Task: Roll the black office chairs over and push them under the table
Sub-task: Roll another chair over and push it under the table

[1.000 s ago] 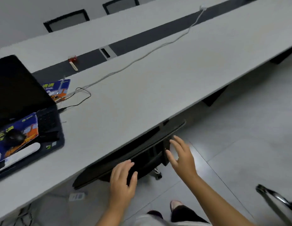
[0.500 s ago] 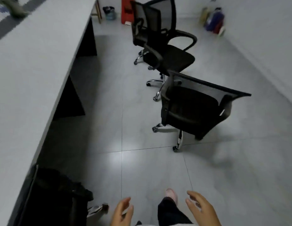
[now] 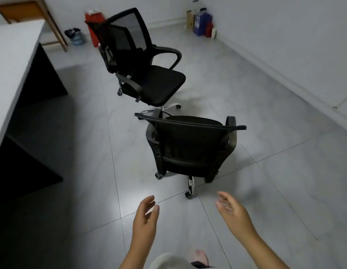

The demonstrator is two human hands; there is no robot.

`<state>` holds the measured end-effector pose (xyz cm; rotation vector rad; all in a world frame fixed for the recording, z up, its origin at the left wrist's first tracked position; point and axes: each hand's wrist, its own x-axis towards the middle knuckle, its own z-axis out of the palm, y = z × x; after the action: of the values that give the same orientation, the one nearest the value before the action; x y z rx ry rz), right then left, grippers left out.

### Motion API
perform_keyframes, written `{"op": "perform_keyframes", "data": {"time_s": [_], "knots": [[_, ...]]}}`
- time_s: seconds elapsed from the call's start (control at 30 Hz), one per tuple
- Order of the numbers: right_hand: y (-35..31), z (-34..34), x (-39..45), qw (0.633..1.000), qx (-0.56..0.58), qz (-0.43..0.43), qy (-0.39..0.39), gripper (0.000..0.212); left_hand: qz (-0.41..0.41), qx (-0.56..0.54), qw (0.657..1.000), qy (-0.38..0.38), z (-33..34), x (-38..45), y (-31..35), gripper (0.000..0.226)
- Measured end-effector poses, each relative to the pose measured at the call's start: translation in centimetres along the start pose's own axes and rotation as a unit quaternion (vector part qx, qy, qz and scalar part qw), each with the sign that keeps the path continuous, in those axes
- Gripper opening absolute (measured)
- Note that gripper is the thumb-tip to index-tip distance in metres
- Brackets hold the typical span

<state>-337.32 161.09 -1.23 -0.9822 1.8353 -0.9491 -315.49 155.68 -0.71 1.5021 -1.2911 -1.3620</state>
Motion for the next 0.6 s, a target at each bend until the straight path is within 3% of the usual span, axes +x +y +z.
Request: {"op": "perform_keyframes", "data": {"time_s": [0.23, 0.3, 0.37, 0.43, 0.53, 0.6], "knots": [[1.2, -1.5, 4.7, 0.998, 0.038, 0.039, 0.043, 0.035, -0.048, 0.002, 0.998, 0.032, 2.8, 4.7, -1.3, 0.024], [0.4, -2.0, 7.3, 0.997, 0.017, 0.028, 0.071, 0.03, -0.036, 0.011, 0.999, 0.025, 3.2, 7.3, -0.4, 0.027], [-1.7, -2.6, 10.2, 0.988, -0.044, -0.035, 0.142, 0.022, -0.006, 0.018, 1.0, 0.015, 3.5, 10.6, 1.7, 0.029], [-4.2, -3.5, 13.2, 0.95, -0.126, -0.148, 0.244, 0.047, 0.025, 0.037, 0.999, 0.012, 3.9, 13.8, 4.5, 0.024], [-6.6, -4.1, 17.8, 0.895, -0.257, -0.246, 0.271, 0.057, 0.167, 0.124, 0.977, 0.042, 4.4, 18.8, 8.7, 0.043], [-6.6, -4.1, 20.6, 0.867, -0.357, -0.241, 0.252, 0.062, 0.303, 0.219, 0.927, 0.034, 4.9, 22.3, 9.7, 0.053]]}}
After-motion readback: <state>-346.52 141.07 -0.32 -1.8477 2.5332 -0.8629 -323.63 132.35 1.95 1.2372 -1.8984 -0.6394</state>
